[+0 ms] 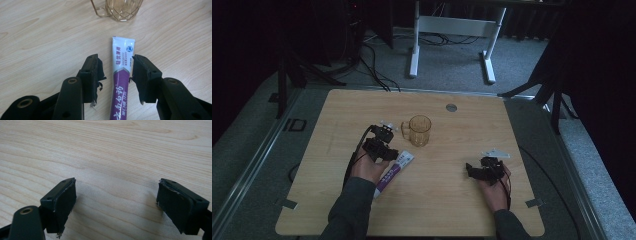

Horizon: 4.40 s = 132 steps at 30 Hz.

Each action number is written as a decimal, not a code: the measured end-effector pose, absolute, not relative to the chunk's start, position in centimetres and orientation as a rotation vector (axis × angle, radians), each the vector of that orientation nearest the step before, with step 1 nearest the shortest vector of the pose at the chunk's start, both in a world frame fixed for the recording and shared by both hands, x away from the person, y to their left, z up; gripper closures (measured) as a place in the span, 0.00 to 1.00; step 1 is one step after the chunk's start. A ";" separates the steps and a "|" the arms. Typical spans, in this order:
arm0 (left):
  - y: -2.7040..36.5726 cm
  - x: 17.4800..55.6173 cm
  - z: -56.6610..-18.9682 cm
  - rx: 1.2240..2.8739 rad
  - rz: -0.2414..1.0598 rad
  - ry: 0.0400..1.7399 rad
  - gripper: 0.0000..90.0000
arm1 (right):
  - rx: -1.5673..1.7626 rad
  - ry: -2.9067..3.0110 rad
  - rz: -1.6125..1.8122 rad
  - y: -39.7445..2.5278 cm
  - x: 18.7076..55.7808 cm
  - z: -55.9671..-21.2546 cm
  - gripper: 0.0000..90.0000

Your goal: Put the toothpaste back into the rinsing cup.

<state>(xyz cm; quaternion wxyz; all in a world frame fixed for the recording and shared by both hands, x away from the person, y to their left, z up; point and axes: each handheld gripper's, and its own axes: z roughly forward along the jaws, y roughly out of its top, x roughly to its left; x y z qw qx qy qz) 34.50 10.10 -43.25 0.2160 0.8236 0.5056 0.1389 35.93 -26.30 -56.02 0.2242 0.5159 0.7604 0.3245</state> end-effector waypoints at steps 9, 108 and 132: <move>9.7 34.6 -43.6 2.317 0.358 1.403 0.61 | 1.424 2.098 0.896 -26.3 35.9 -56.0 0.18; 7.5 37.0 -51.4 2.629 0.111 1.494 0.67 | 1.424 2.100 0.895 -26.3 35.9 -56.0 0.18; 9.4 37.2 -51.3 2.548 -0.003 1.524 0.78 | 1.424 2.101 0.895 -26.3 35.9 -56.0 0.18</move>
